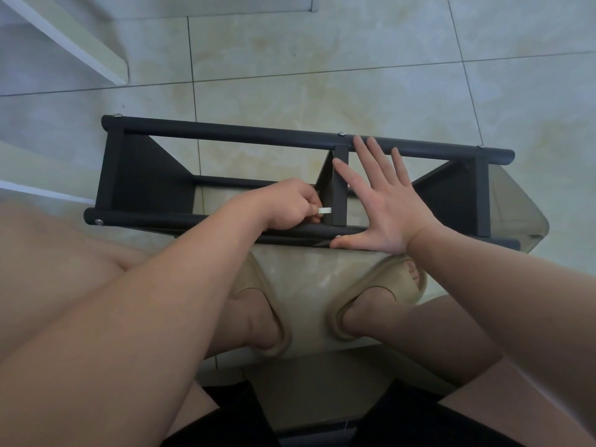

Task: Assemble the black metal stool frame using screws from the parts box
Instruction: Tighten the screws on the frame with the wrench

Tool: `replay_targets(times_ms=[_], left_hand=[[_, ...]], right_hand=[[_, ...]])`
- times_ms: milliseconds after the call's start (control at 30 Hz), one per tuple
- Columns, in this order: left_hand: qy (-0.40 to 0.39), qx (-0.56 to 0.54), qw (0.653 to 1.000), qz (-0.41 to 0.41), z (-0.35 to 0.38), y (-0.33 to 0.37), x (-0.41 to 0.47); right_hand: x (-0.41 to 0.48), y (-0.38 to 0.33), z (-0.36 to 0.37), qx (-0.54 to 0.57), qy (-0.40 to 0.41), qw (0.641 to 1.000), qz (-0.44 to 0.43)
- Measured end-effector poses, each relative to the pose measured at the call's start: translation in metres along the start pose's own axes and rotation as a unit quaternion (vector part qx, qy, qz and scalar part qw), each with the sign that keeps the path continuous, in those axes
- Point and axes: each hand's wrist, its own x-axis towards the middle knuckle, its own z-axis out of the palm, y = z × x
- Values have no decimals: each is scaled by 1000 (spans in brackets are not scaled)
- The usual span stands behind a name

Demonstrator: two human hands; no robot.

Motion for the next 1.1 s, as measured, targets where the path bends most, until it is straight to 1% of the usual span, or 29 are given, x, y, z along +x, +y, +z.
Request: replay_targets(times_ms=[267,433,600,667,767,867,933,1000,1100], left_hand=[[-39,69,997,-3,-3,0,1],[0,107,994,3,-13,2,0],[34,108,993,24,-17,8,0],[43,81,995,28,-15,10,0],[35,-16,999,-2,-6,12,0],[32,-132,990,-42,2,13,1],[33,-183,981,-57,3,14,2],[53,-211,974,-64,3,14,2],[112,-227,966,-55,5,11,4]], right_hand=[[0,0,1,0,-1,1000,0],[0,1,1,2,2,1000,-1],[-1,0,1,11,7,1000,-3],[0,1,0,10,6,1000,-3],[1,1,0,10,2,1000,-3],[1,1,0,10,1,1000,-5],[1,1,0,8,0,1000,-5],[1,1,1,9,0,1000,-4],[0,1,1,13,2,1000,-4]])
